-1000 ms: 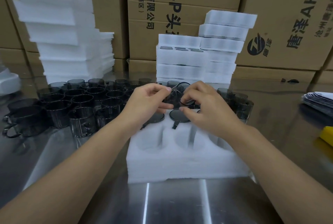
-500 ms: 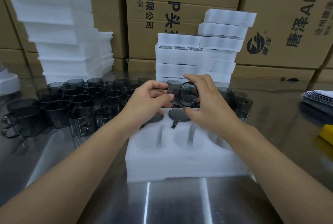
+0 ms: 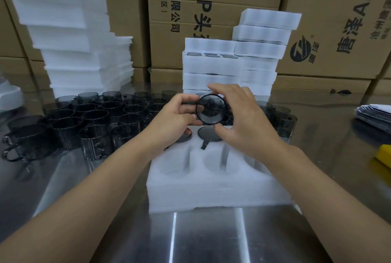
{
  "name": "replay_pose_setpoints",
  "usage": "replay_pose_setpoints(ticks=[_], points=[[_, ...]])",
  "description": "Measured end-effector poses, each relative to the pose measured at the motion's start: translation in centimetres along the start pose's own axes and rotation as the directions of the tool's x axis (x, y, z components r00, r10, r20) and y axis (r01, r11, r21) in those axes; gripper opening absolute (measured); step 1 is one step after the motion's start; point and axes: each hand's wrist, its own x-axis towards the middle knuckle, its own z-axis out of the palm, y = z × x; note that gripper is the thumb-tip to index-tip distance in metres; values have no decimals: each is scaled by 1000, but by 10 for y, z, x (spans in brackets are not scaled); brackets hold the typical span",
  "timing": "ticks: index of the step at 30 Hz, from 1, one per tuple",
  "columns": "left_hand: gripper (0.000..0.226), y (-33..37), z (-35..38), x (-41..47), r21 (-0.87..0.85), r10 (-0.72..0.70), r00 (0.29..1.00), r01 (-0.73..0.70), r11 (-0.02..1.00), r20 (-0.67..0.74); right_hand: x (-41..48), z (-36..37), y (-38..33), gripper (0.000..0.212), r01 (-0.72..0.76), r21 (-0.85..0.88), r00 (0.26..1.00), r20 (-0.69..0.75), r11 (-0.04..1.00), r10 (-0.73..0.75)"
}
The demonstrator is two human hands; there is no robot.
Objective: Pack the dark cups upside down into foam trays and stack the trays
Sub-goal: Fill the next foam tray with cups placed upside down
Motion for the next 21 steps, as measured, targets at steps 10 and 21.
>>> replay_pose_setpoints(ticks=[10, 21], points=[[34, 0, -1, 0, 3, 5, 1000, -5, 1000, -10, 0, 2, -1, 64, 16, 50, 999, -43, 999, -14], [33, 0, -7, 2, 34, 24, 999, -24, 999, 24, 0, -2, -4, 46, -54, 137, 999, 9, 989, 53]])
